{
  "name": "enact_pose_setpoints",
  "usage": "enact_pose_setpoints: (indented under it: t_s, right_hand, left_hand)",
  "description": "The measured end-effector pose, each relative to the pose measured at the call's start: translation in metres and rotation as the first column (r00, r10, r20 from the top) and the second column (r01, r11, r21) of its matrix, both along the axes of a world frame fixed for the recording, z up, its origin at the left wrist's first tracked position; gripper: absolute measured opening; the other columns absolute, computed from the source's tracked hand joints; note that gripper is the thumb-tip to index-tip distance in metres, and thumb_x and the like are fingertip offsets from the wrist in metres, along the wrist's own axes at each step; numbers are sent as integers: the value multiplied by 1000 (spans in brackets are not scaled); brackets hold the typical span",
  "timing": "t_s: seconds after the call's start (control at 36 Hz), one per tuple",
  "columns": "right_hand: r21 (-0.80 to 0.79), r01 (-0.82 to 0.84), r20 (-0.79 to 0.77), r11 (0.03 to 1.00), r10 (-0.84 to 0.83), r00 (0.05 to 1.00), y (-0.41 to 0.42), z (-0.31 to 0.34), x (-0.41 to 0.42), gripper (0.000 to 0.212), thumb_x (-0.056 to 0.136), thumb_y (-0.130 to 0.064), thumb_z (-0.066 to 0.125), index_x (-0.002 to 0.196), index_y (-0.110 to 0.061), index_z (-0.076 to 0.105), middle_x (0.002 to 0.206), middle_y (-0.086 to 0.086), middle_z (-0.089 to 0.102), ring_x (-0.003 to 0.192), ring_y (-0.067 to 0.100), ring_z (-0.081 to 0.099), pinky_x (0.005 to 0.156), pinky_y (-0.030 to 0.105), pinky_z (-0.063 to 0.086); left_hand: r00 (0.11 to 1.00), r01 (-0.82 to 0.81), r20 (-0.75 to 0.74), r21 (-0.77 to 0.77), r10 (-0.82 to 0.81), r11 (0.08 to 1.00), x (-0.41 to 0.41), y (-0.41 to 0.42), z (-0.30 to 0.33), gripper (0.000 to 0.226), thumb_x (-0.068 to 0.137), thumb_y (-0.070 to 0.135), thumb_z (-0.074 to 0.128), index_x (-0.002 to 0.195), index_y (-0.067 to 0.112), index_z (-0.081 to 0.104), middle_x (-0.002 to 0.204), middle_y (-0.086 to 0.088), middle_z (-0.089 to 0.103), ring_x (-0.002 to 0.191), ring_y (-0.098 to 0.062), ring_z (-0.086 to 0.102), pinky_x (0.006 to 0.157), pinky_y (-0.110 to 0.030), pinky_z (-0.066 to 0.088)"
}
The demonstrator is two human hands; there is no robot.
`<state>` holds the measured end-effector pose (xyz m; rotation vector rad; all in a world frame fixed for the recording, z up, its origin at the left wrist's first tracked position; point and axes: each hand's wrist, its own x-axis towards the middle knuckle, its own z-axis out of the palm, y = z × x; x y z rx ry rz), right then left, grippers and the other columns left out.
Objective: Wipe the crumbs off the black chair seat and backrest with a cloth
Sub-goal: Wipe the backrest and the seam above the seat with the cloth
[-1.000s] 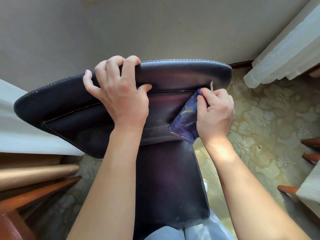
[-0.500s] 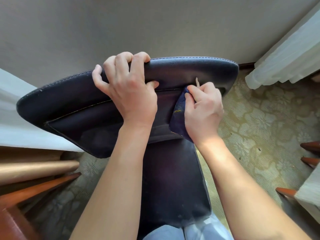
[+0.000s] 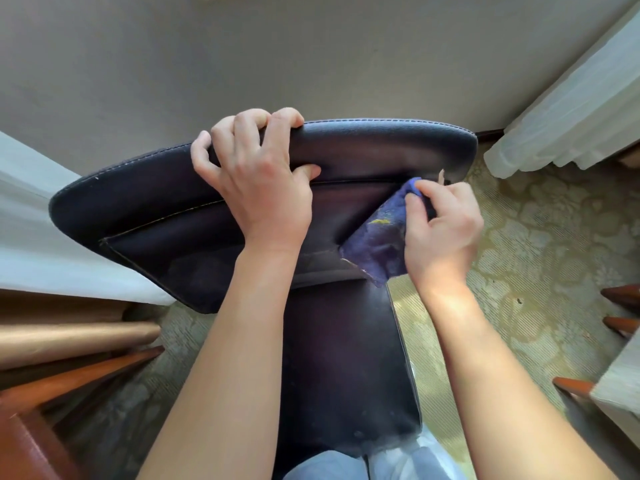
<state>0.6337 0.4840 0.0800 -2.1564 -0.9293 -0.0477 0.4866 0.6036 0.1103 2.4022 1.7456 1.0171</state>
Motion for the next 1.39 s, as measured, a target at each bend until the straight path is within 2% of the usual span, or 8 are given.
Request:
enact_pose_setpoints:
  t_s: [0.08, 0.17, 0.39, 0.53, 0.75, 0.92, 1.08, 1.39]
  right_hand:
    - [-72, 42, 22, 997, -40, 999, 3, 4, 7, 17, 91, -24, 64, 104, -21, 75, 90, 1, 55, 92, 29, 57, 69, 27, 32]
    - [-132, 28, 43, 991, -23, 999, 8, 3, 4, 16, 92, -24, 62, 102, -21, 74, 88, -6, 45, 92, 28, 53, 69, 27, 28]
    - [-138, -19, 76, 990, 29, 997, 18, 2, -4, 14, 90, -21, 62, 96, -16, 74, 86, -6, 42, 88, 30, 53, 65, 29, 31]
    - [-160, -74, 131, 984, 95, 987, 26, 6, -20, 11, 89, -19, 64, 92, -15, 73, 87, 4, 53, 88, 29, 53, 61, 30, 31]
    - [-140, -324, 160, 935, 345, 925, 43, 14, -67, 13, 88, -23, 64, 93, -21, 76, 83, 1, 55, 80, 25, 52, 50, 33, 44]
    - [5, -229, 69, 974, 228, 971, 21, 21, -51, 17, 89, -22, 65, 102, -21, 76, 87, 1, 58, 87, 26, 58, 65, 36, 48]
    - [-94, -115, 60, 989, 121, 991, 16, 22, -34, 17, 90, -24, 65, 102, -25, 76, 91, 1, 57, 91, 28, 56, 65, 31, 37]
    - [-193, -98, 107, 976, 120, 987, 34, 13, -48, 16, 91, -23, 63, 103, -21, 74, 94, 4, 57, 93, 28, 52, 65, 30, 29]
  left_hand:
    - [1000, 0, 7, 9, 0, 1000, 1, -1, -1, 56, 58, 41, 86, 110, 33, 66, 110, 5, 61, 117, -24, 55, 111, -56, 32]
    - [1000, 2, 19, 13, -2, 1000, 3, 0, -1, 56, 57, 40, 87, 108, 31, 67, 109, 5, 62, 116, -25, 56, 109, -57, 32]
    - [999, -17, 47, 25, 16, 1000, 7, 3, -5, 57, 53, 38, 89, 105, 30, 69, 107, 4, 63, 115, -26, 57, 110, -58, 32]
    - [998, -26, 55, 29, 25, 999, 7, 2, -5, 57, 52, 36, 89, 104, 29, 69, 107, 4, 63, 115, -26, 57, 110, -58, 32]
    - [996, 3, 91, -5, -3, 1000, 0, -3, 0, 48, 62, 31, 81, 108, 31, 68, 109, 6, 62, 119, -23, 54, 117, -54, 24]
    - [993, 106, 56, -44, -104, 993, -33, -13, 6, 55, 73, 31, 79, 125, 25, 60, 129, 9, 60, 131, -21, 49, 121, -52, 18]
    - [988, -136, 55, -101, 142, 986, -76, -10, 4, 57, 75, 29, 80, 127, 25, 56, 142, 5, 52, 143, -24, 39, 119, -65, 15]
    - [976, -201, 61, -82, 207, 976, -77, 6, -3, 55, 68, 34, 82, 117, 26, 58, 126, 6, 58, 132, -24, 47, 117, -67, 16]
